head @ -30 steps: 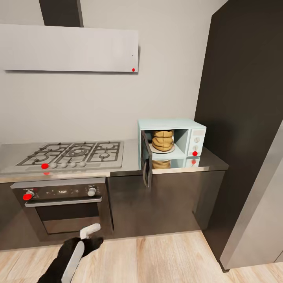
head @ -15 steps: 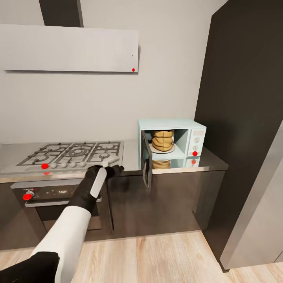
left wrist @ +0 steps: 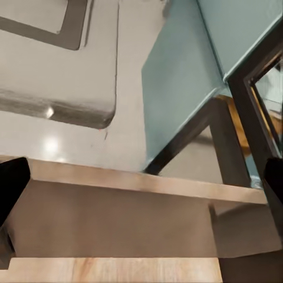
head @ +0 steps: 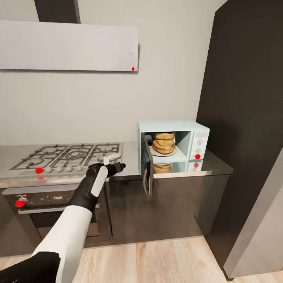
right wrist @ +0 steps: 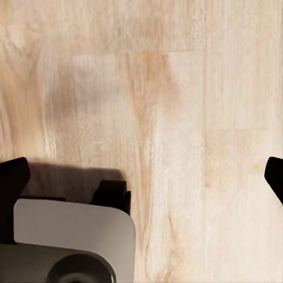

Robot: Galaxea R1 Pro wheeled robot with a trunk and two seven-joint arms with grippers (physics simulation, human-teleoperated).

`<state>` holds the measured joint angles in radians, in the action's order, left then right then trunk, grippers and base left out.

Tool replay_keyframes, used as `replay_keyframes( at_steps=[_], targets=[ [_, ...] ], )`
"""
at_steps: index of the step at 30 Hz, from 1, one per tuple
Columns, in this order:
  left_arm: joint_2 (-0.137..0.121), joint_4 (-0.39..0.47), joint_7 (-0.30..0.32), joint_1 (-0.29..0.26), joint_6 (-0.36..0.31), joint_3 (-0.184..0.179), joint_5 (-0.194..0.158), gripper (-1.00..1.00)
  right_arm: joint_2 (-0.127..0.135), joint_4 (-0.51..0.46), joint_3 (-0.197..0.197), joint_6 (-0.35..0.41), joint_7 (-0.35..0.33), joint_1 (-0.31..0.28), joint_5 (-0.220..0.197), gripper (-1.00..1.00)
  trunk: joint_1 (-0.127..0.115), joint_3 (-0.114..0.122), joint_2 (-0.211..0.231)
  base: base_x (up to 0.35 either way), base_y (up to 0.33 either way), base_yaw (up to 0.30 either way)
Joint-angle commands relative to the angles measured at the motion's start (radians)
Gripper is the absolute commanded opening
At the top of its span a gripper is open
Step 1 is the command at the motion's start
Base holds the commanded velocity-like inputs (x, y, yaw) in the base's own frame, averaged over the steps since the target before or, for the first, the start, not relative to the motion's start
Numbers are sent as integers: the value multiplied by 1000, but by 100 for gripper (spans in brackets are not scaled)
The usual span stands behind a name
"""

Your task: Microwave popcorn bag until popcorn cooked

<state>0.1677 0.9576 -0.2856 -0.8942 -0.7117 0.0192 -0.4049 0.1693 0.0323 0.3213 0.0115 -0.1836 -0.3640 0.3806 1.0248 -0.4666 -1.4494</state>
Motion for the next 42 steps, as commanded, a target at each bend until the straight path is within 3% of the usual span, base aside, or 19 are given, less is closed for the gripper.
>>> replay_keyframes(
  at_steps=[1,5,6,7,11,21,26,28,30,32,34,36,39,42],
  targets=[
    [4,1,-7,0,-2,1,-11,100,0,1,8,4,-2,-1,8,100,0,-1,-1,63,0,-106],
    [7,3,10,-1,-1,-4,-12,100,-1,1,8,8,25,-1,6,100,0,-1,-1,18,0,-204],
    [7,3,51,-1,0,-4,-12,100,-1,1,9,8,28,-1,6,100,0,-1,-1,2,0,-239],
    [6,1,229,0,3,-5,-12,100,-1,1,9,8,30,-1,6,100,0,-1,-1,0,0,-242],
    [4,0,329,0,17,-4,-11,100,-1,1,9,8,30,-1,6,100,0,-1,-1,0,0,-243],
    [7,-1,340,-1,18,-6,-13,100,-1,1,9,6,31,-1,6,100,0,-1,-1,0,0,-243],
    [7,2,347,-1,18,-25,-20,100,-1,1,9,5,32,-1,6,100,0,-1,-1,0,0,-243],
    [7,2,380,-2,19,-30,-25,100,-1,1,9,4,32,-1,6,100,0,-1,-1,0,0,-243],
    [7,2,492,-2,20,-32,-22,100,-2,1,9,4,32,-1,6,100,0,-1,-1,0,0,-243],
    [6,2,520,-2,20,-39,-17,100,-1,1,9,4,32,-1,6,100,0,-1,-1,0,0,-225],
    [5,19,517,-2,19,-52,-8,100,0,1,9,-1,32,-1,6,100,0,-1,-1,0,0,-91],
    [4,63,476,-2,18,-61,-3,100,1,1,9,-3,32,-2,7,100,0,-1,-1,0,0,-26],
    [5,130,370,-2,10,-67,-6,100,2,1,9,-2,31,-1,7,100,0,-1,-1,50,0,-6],
    [6,142,336,-2,7,-120,-8,100,2,1,9,-2,30,-1,7,100,0,-1,-1,275,0,-1]
  ],
)
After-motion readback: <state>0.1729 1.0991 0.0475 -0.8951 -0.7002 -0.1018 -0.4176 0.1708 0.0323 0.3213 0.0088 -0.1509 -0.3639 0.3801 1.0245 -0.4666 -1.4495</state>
